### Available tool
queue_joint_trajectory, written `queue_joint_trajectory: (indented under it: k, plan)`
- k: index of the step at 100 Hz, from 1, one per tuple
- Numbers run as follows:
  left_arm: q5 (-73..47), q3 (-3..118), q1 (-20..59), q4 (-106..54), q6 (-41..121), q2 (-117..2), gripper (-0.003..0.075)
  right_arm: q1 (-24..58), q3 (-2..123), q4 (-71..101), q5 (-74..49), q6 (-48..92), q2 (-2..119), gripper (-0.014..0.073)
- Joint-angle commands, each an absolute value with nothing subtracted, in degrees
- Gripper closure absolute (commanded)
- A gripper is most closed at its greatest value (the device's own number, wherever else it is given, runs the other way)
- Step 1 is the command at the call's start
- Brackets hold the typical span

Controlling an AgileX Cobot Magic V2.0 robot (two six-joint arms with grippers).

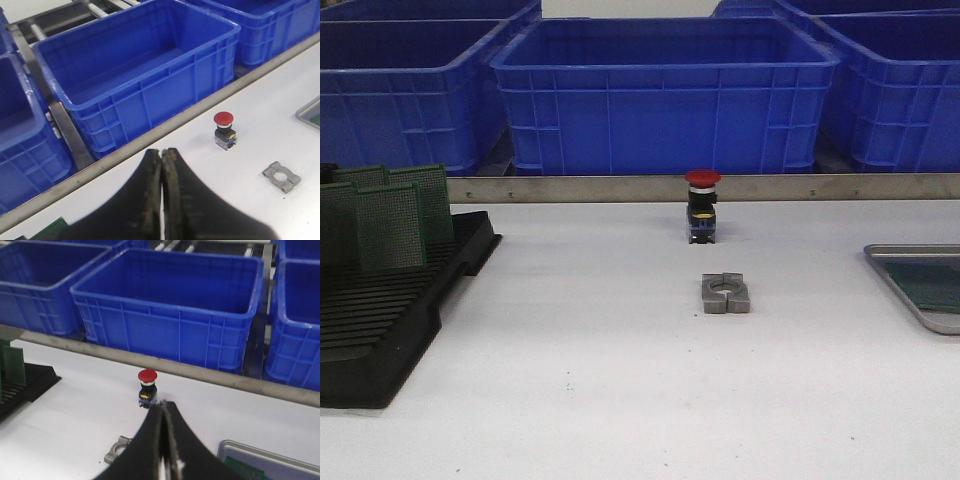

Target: Place circuit board on tray

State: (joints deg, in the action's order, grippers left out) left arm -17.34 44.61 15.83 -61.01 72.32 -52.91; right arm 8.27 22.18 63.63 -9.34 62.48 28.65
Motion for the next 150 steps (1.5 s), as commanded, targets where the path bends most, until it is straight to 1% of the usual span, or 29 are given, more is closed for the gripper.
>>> queue_joint_trajectory:
  k: [1, 30, 53, 142, 150]
  plan:
    - [-12.7, 42.4, 15.6, -63.5, 71.7, -46.7, 0.0741, 8.4, 22.0, 64.6, -7.2, 63.3, 24.0, 0.0654]
    - [-10.8, 28.5, 15.6, -64.9, 71.7, -27.3, 0.0741, 8.4, 15.2, 64.6, -12.5, 63.3, 9.9, 0.0654]
    - [-7.5, 22.1, 15.6, -65.7, 71.7, -18.2, 0.0741, 8.4, 13.5, 64.6, -13.5, 63.3, 6.6, 0.0654]
    - [-7.2, 21.4, 15.6, -65.7, 71.7, -17.3, 0.0741, 8.4, 13.5, 64.6, -13.8, 63.3, 6.6, 0.0654]
    - [-4.1, 20.5, 15.4, -64.9, 71.6, -17.3, 0.0741, 8.4, 13.5, 64.6, -13.8, 63.3, 6.6, 0.0654]
